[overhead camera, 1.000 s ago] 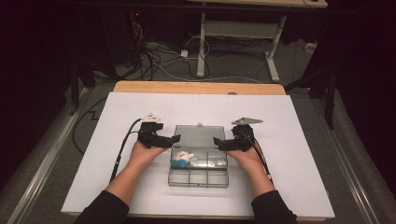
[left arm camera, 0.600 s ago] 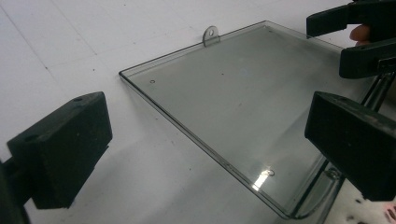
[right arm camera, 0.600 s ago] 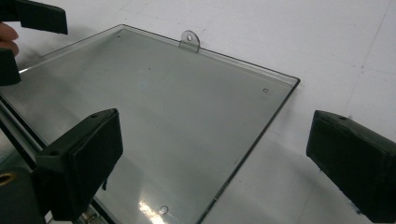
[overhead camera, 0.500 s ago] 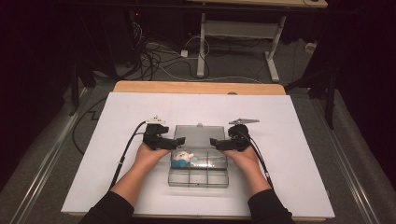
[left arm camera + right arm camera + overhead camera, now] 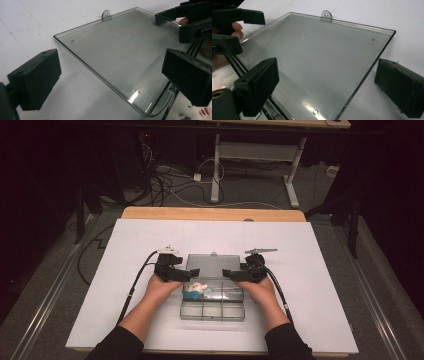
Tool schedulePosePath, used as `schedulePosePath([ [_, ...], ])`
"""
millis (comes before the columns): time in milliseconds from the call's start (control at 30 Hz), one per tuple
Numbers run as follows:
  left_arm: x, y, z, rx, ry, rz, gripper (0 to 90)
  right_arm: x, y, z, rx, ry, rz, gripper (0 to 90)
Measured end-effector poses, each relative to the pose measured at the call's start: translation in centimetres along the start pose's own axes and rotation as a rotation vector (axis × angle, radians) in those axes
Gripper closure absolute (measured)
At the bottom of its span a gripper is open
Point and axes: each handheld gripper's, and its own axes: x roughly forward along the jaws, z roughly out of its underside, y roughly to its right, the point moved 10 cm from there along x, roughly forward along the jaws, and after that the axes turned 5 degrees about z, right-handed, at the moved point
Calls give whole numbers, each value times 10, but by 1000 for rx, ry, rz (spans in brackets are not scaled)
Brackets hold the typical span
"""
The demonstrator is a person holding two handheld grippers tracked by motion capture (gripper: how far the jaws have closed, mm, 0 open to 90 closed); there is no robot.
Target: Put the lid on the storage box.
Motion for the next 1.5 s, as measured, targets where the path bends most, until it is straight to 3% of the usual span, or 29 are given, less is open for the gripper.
schedulePosePath([
  [333,1,0,1,0,-4,-4,27,-2,-1,2,26,-7,0,100],
  [500,1,-1,1,-4,-3,-6,27,-3,-2,2,36,5,-26,155],
  [667,1,-1,0,7,2,3,40,-4,-3,1,26,23,-27,187],
  [800,-2,0,1,-19,-3,29,124,-7,-5,-1,2,50,-18,223],
  [1067,-4,9,0,-6,7,82,255,-14,-5,-4,-29,91,9,320],
  [1500,-18,14,0,38,79,68,477,-31,-7,-8,-124,157,69,464],
])
